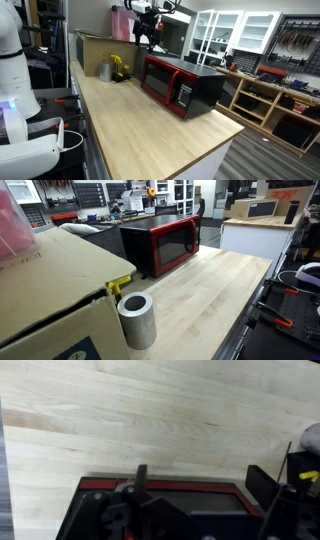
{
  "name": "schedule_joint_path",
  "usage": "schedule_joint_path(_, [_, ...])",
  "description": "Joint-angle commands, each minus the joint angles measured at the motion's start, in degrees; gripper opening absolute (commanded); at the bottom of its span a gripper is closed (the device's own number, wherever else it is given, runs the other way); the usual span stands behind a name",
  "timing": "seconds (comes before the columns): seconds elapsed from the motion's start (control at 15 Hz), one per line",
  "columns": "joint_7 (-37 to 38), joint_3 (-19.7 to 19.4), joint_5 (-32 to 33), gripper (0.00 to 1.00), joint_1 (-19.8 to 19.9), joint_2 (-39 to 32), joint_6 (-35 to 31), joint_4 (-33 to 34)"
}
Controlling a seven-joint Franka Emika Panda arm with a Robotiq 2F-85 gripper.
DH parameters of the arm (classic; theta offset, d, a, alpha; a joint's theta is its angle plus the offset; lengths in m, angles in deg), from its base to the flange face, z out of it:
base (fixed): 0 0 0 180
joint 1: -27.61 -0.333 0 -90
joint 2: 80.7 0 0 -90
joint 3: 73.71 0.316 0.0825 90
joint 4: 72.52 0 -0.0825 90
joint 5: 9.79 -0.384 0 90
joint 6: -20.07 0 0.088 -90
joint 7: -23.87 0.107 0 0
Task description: Open the microwave door widely
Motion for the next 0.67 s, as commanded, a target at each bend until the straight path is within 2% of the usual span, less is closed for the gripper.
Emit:
schedule_joint_path(0.0, [-0.51, 2.07, -0.64, 1.00, 2.25, -0.24, 0.18, 0.12])
schedule_joint_path(0.27, [-0.51, 2.07, -0.64, 1.00, 2.25, -0.24, 0.18, 0.12])
schedule_joint_path(0.6, [-0.37, 4.77, -0.96, 1.00, 1.96, -8.05, -3.05, 6.95])
